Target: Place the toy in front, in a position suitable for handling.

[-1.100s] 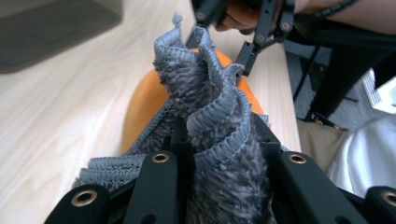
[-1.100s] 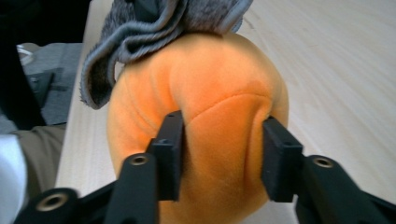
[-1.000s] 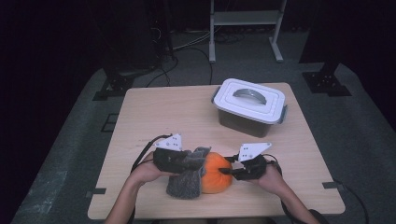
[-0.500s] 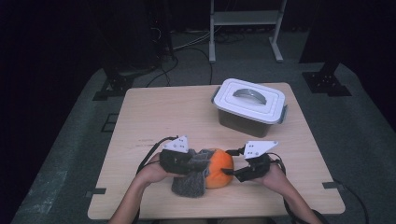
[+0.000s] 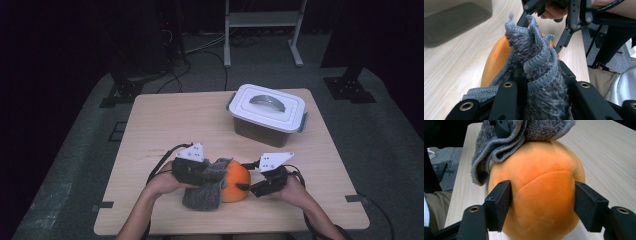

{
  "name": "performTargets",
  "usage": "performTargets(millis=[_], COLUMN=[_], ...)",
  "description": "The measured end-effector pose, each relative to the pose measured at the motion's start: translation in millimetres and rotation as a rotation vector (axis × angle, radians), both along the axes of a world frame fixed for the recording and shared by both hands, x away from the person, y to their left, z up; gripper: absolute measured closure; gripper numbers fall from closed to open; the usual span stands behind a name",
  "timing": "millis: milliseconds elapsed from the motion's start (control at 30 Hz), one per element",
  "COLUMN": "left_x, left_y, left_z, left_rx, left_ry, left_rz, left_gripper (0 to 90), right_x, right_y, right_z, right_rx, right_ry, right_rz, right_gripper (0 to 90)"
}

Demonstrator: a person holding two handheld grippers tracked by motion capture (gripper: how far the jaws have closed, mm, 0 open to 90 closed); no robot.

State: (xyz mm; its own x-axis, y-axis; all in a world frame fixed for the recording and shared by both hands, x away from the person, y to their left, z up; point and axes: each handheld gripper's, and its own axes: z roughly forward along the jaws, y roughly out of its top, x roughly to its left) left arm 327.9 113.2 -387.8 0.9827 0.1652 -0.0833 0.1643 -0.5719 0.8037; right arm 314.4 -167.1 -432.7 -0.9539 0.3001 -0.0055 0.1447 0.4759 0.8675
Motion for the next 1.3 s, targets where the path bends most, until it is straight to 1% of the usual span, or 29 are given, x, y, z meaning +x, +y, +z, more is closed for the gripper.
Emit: performTargets(millis=[100, 133, 200, 267, 333, 433, 467, 567, 600, 700, 733, 767, 867, 967, 1000, 1067, 1133, 1233, 1300], left_x=[-2.2, -2.9, -3.9, -4.5, -5.2, -7.0, -7.5, -8.6, -8.5, -8.5, -8.5, -8.3, -7.8, -7.6, -7.5, -7.7, -7.5, -7.7, -6.9], left_y=[-2.2, -1.8, 1.9, 6.4, 9.0, 9.4, 9.8, 11.9, 12.8, 13.6, 13.9, 14.6, 16.3, 14.5, 14.1, 14.0, 14.7, 13.7, 11.6], left_z=[-6.6, -8.4, -12.1, -14.2, -14.8, -14.6, -14.4, -15.5, -15.7, -17.3, -17.9, -18.4, -19.3, -17.8, -17.8, -17.9, -18.1, -18.1, -16.8], left_rx=[0.032, 0.034, 0.030, 0.032, 0.039, 0.050, 0.056, 0.052, 0.054, 0.057, 0.063, 0.062, 0.052, 0.059, 0.059, 0.059, 0.059, 0.058, 0.072], left_ry=[0.007, 0.008, 0.016, 0.023, 0.026, 0.021, 0.019, 0.024, 0.027, 0.033, 0.034, 0.035, 0.046, 0.044, 0.045, 0.048, 0.055, 0.068, 0.071], left_rz=[-0.013, -0.019, -0.023, -0.025, -0.026, -0.026, -0.029, -0.025, -0.027, -0.027, -0.024, -0.019, -0.012, -0.011, -0.009, -0.007, -0.001, 0.010, 0.014], left_gripper=[68.3, 68.9, 69.3, 69.7, 69.8, 69.7, 69.8, 69.8, 69.8, 69.7, 69.7, 69.7, 69.7, 69.6, 69.6, 69.6, 69.7, 69.6, 69.6], right_x=[-1.7, -2.4, -2.2, -0.4, 0.0, -0.7, -0.6, 0.9, 0.7, -1.7, -2.9, -4.7, -6.7, -6.4, -6.2, -7.4, -11.1, -18.6, -22.3], right_y=[0.2, -0.1, -2.5, -6.3, -7.5, -6.8, -7.6, -13.5, -14.0, -6.4, -2.5, 0.6, 2.5, 1.8, 1.3, 0.5, 0.7, 0.8, 0.3], right_z=[0.2, 0.6, 3.7, 7.2, 7.9, 9.4, 10.6, 10.9, 9.4, 1.5, -1.3, -2.7, -0.9, -2.6, -3.3, -5.1, -6.8, -8.1, -8.7], right_rx=[-0.003, -0.003, -0.003, 0.028, 0.042, 0.040, 0.038, 0.044, 0.045, -0.007, -0.014, -0.020, -0.022, -0.020, -0.017, -0.006, 0.006, 0.012, 0.016], right_ry=[-0.006, -0.007, -0.024, -0.022, -0.025, -0.036, -0.037, -0.028, -0.018, 0.006, 0.016, 0.010, 0.005, 0.004, 0.011, 0.017, 0.020, 0.022, 0.025], right_rz=[0.009, 0.018, 0.027, 0.024, 0.025, 0.029, 0.020, 0.002, 0.002, 0.022, 0.032, 0.032, 0.020, 0.016, 0.011, -0.004, -0.022, -0.049, -0.071], right_gripper=[33.7, 34.1, 33.7, 33.2, 32.2, 30.6, 29.5, 29.6, 29.6, 30.6, 30.2, 29.7, 30.0, 34.0, 35.9, 36.7, 36.6, 36.0, 35.4])
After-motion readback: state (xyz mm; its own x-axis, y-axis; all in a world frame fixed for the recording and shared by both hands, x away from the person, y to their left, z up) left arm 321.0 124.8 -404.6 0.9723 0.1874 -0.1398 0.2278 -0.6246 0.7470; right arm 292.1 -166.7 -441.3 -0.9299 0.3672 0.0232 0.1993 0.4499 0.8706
